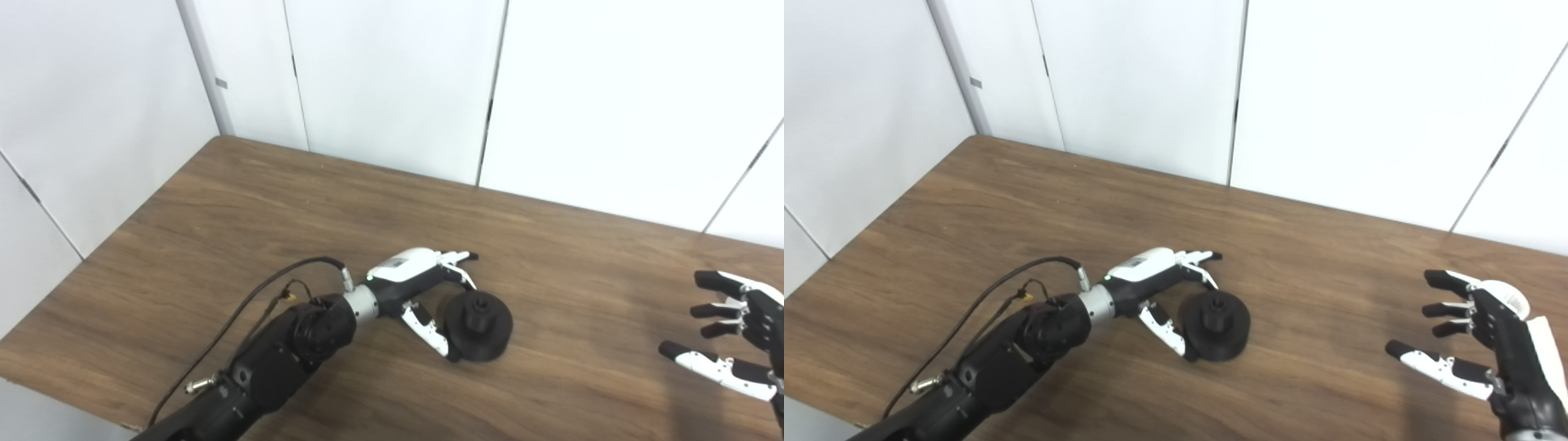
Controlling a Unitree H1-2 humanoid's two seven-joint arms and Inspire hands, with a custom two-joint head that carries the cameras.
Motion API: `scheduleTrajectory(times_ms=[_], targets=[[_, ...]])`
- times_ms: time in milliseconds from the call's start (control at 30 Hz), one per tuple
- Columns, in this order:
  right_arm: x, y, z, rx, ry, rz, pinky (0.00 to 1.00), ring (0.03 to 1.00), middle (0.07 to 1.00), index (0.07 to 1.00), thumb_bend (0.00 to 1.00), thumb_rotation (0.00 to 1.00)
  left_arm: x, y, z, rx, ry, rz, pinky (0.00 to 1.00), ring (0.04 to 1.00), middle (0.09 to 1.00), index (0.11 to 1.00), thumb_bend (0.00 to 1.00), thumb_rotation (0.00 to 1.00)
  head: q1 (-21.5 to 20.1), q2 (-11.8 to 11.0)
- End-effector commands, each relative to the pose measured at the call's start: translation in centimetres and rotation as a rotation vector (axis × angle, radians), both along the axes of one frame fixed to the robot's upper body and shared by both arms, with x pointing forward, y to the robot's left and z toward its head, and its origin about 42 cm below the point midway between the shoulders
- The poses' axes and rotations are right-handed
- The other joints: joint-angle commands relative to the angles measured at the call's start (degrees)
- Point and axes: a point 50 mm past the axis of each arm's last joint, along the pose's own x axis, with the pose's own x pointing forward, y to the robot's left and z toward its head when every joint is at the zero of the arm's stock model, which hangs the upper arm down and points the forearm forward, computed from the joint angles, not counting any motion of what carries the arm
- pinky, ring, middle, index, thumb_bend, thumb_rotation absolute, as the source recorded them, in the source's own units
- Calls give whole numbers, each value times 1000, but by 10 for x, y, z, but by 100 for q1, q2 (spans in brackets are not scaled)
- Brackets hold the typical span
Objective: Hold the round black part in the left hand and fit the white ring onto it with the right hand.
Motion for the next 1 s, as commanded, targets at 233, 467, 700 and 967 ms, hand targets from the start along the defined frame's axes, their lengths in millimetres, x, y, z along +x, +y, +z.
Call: scheduleTrajectory(times_ms=[233, 467, 700, 967], targets=[[4, 6, 19, -6, -107, 36, 518, 622, 778, 733, 647, 28, -22, -26, -5, 56, 30, -137, 1000, 1000, 1000, 490, 520, 79, -222, 73], [7, 10, 17, -5, -109, 42, 514, 626, 782, 734, 654, 76, -23, -23, -7, 43, 31, -151, 1000, 1000, 998, 491, 519, 80, -818, 138], [8, 20, 21, 4, -138, 29, 512, 621, 773, 730, 658, 92, -25, -7, -5, 52, 39, -158, 1000, 1000, 1000, 492, 519, 79, -1795, 175], [15, 7, 45, -103, -167, 0, 500, 624, 786, 744, 672, 128, -27, 12, -7, 37, 45, -170, 992, 1000, 995, 493, 519, 78, -2858, 61]])
